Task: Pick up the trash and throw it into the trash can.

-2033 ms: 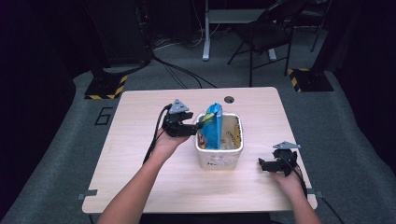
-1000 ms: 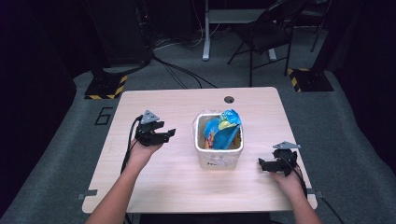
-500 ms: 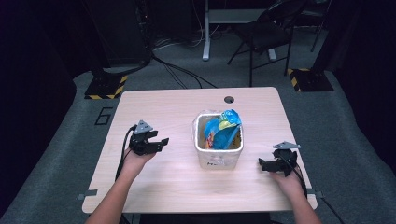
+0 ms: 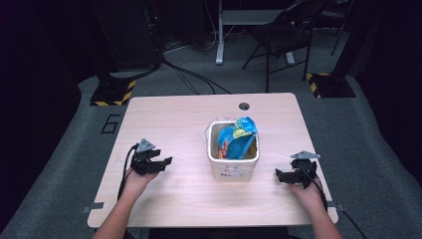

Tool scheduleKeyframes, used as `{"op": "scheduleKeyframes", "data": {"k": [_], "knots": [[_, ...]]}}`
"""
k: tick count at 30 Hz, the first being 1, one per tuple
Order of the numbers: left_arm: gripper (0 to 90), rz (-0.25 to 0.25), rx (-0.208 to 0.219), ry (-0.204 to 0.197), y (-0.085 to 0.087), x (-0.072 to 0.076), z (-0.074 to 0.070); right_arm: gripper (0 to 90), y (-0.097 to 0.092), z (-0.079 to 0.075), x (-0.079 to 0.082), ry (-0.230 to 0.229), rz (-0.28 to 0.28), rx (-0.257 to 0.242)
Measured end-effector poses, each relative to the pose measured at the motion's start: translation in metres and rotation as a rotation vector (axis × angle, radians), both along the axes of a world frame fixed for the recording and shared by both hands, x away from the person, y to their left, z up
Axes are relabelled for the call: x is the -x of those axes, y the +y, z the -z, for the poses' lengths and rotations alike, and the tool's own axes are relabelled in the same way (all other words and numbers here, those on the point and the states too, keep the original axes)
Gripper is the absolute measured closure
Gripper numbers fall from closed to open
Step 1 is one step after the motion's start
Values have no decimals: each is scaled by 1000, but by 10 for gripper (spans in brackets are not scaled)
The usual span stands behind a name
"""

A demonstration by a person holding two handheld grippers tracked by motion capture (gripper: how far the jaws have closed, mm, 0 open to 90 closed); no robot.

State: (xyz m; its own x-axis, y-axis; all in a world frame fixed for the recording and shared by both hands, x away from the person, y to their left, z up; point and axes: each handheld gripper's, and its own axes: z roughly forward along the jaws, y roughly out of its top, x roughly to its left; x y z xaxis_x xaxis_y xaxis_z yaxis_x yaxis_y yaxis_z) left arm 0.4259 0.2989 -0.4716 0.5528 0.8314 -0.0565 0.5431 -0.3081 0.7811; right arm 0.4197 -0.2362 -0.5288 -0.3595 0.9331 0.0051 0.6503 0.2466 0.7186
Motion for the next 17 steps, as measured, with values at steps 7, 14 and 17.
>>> {"op": "scheduleKeyframes", "data": {"k": [7,14,17], "knots": [[368,-30,-1,37,17,4,17,3,0,0,0,-1,1,-1],[363,-50,-1,65,26,3,29,3,0,0,0,-1,1,-1],[356,-62,3,80,29,2,32,3,1,0,1,-1,9,-1]]}}
